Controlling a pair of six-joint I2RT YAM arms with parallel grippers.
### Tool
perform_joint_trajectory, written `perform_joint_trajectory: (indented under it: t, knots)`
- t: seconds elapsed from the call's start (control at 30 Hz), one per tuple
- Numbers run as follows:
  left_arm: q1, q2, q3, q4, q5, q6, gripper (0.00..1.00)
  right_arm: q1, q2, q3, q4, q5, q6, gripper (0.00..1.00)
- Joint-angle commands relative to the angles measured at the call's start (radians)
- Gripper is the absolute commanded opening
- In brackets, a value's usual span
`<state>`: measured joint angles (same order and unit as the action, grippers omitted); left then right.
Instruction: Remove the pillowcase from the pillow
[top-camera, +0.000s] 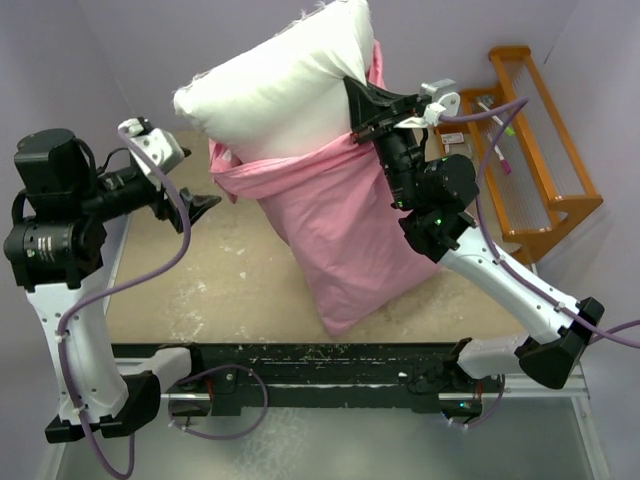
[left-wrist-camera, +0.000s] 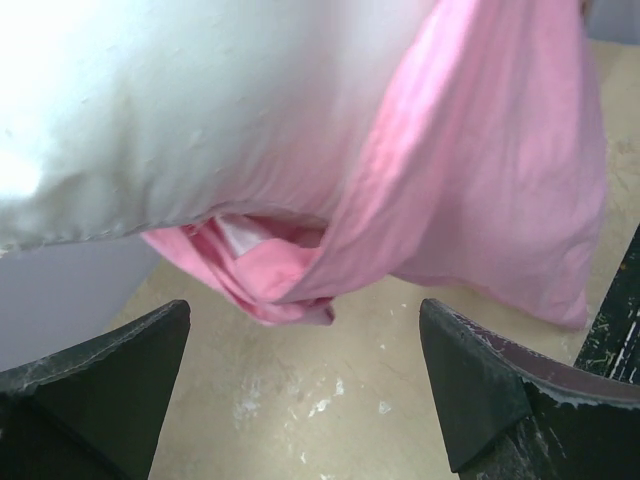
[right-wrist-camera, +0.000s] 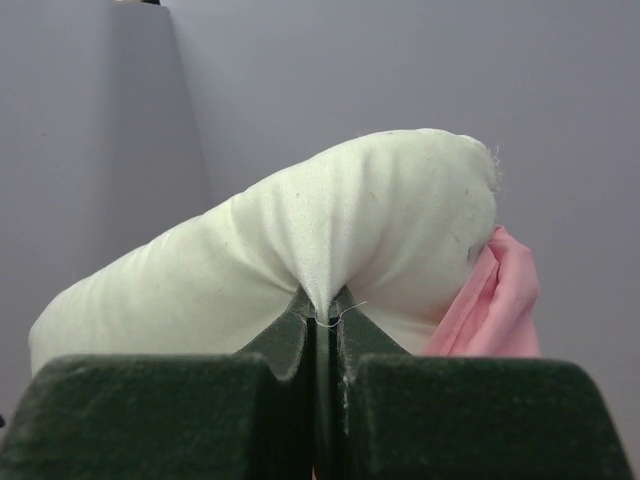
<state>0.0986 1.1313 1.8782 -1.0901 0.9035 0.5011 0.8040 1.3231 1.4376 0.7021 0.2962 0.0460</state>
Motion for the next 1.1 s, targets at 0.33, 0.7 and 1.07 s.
perform_joint_trajectory:
  t: [0.33, 0.7, 1.07]
  knots:
    - [0.001, -0.023, -0.063, 0.430, -0.271, -0.491, 0.99, -0.019, -0.067, 0.078, 0.149, -0.023, -0.087, 0.00]
    - [0.001, 0.120, -0.147, 0.685, -0.133, -0.932, 0.99, -0.019, -0.075, 0.015, 0.190, -0.037, -0.006, 0.00]
    - [-0.037, 0.207, -0.235, 1.026, -0.009, -1.132, 0.69, -0.018, -0.023, 0.008, 0.208, -0.111, 0.104, 0.00]
